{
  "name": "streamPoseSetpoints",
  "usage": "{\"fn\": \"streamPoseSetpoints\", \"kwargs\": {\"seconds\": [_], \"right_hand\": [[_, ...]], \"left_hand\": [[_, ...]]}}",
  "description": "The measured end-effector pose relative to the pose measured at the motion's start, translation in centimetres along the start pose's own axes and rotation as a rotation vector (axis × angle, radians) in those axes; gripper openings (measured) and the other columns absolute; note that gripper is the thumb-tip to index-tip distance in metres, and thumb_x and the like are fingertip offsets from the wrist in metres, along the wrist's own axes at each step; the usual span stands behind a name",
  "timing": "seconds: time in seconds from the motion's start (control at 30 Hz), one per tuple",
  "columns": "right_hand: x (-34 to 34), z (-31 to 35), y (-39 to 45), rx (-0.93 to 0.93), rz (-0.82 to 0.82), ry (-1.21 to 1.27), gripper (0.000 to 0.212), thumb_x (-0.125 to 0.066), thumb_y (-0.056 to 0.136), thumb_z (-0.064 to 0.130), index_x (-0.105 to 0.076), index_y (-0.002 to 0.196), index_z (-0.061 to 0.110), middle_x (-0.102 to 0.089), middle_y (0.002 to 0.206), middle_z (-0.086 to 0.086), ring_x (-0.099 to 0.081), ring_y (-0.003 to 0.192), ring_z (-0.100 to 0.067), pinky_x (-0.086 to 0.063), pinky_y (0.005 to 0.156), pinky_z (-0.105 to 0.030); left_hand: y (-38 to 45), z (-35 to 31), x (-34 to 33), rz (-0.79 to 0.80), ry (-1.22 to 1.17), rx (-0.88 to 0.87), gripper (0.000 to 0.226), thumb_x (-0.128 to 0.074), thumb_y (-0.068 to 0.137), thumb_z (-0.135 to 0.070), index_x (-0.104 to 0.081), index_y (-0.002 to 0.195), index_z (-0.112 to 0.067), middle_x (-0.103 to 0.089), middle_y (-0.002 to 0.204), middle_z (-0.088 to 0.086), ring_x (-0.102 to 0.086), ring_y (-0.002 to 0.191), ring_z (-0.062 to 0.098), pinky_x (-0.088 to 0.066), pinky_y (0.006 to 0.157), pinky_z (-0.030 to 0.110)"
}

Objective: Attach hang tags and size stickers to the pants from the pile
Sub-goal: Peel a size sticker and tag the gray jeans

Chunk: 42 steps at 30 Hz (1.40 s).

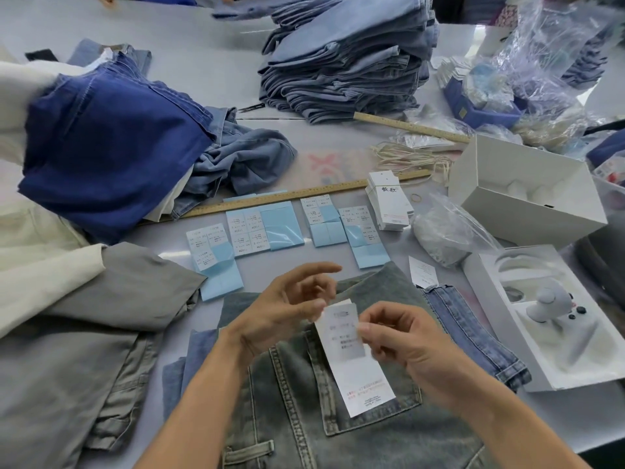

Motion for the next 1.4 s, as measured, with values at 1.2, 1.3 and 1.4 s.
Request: {"fn": "streamPoseSetpoints", "kwargs": {"seconds": [1.2, 1.3, 1.4], "right_hand": [[2.3, -1.7, 1.8, 0.132, -0.356, -1.203, 0.039, -0.076, 0.081, 0.057, -0.049, 0.098, 0.034, -0.059, 0.083, 0.014, -0.056, 0.076, 0.000, -0.041, 0.065, -0.021], [2.1, -1.8, 2.2, 0.149, -0.249, -0.966, 0.029, -0.079, 0.085, 0.043, -0.065, 0.111, 0.042, -0.070, 0.091, 0.019, -0.062, 0.082, 0.006, -0.044, 0.072, -0.014], [1.2, -2.2, 2.1, 0.142, -0.149, -0.558, 0.007, -0.077, 0.090, 0.020, -0.080, 0.093, 0.026, -0.078, 0.087, 0.005, -0.072, 0.078, -0.011, -0.056, 0.069, -0.026]], "left_hand": [[-1.3, 3.4, -0.4, -0.364, 1.030, 0.115, 0.034, -0.086, 0.078, -0.035, -0.053, 0.083, -0.031, -0.058, 0.081, -0.014, -0.051, 0.079, 0.003, -0.043, 0.071, 0.029], [-1.7, 2.5, -0.7, -0.348, 0.660, 0.074, 0.027, -0.085, 0.082, -0.019, -0.059, 0.084, -0.016, -0.066, 0.076, -0.005, -0.056, 0.069, 0.008, -0.046, 0.064, 0.025], [-2.1, 1.8, -0.9, -0.385, 0.431, 0.072, 0.027, -0.086, 0.082, -0.025, -0.064, 0.091, -0.013, -0.074, 0.087, 0.003, -0.069, 0.079, 0.020, -0.058, 0.071, 0.033]]}}
Point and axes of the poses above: each hand's wrist, its own y-axis towards the middle knuckle, its own x-axis out of the back of the hand, z = x × y, the point moved 6 cm from there along y, towards the middle knuckle
